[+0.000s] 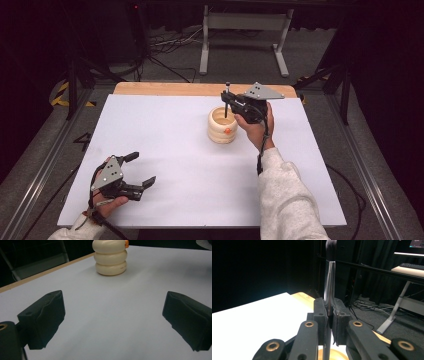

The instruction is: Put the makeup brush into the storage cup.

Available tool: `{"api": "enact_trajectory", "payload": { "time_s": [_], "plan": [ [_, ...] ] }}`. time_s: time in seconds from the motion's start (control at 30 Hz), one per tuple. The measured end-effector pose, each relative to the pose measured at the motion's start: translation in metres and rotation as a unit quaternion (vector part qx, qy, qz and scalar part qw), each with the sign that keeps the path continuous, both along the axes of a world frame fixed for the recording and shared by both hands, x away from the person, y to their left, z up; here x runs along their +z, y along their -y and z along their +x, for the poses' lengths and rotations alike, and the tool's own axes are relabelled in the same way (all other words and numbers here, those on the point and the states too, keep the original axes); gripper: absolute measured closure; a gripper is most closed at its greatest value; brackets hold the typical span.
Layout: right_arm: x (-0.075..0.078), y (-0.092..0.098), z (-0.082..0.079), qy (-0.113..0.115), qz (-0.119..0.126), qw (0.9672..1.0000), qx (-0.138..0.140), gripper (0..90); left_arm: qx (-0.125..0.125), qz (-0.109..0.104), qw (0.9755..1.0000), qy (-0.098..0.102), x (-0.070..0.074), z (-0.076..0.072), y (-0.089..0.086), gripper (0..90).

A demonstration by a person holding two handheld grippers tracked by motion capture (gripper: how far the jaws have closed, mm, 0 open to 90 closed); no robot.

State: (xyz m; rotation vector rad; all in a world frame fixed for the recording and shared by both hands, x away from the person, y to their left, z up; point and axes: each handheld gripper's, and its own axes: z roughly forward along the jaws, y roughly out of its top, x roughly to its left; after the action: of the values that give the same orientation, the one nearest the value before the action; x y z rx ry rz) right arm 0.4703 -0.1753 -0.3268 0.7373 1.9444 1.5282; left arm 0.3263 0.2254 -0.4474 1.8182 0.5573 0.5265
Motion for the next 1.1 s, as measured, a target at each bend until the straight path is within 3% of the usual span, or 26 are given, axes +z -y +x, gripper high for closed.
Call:
{"api": "enact_trajectory", "payload": {
  "time_s": [0.67,1.1],
  "plan": [
    [-0.024,-0.003,0.015,-0.023,-0.001,0.9996,-0.014,83.8,0.0,-0.001,1.0,-0.001,0.0,0.0,-0.002,5.7],
    [-0.043,0.0,0.015,-0.039,0.001,0.9991,-0.017,83.8,0.0,0.001,1.0,-0.002,0.0,0.0,-0.001,5.8]
  ]
}}
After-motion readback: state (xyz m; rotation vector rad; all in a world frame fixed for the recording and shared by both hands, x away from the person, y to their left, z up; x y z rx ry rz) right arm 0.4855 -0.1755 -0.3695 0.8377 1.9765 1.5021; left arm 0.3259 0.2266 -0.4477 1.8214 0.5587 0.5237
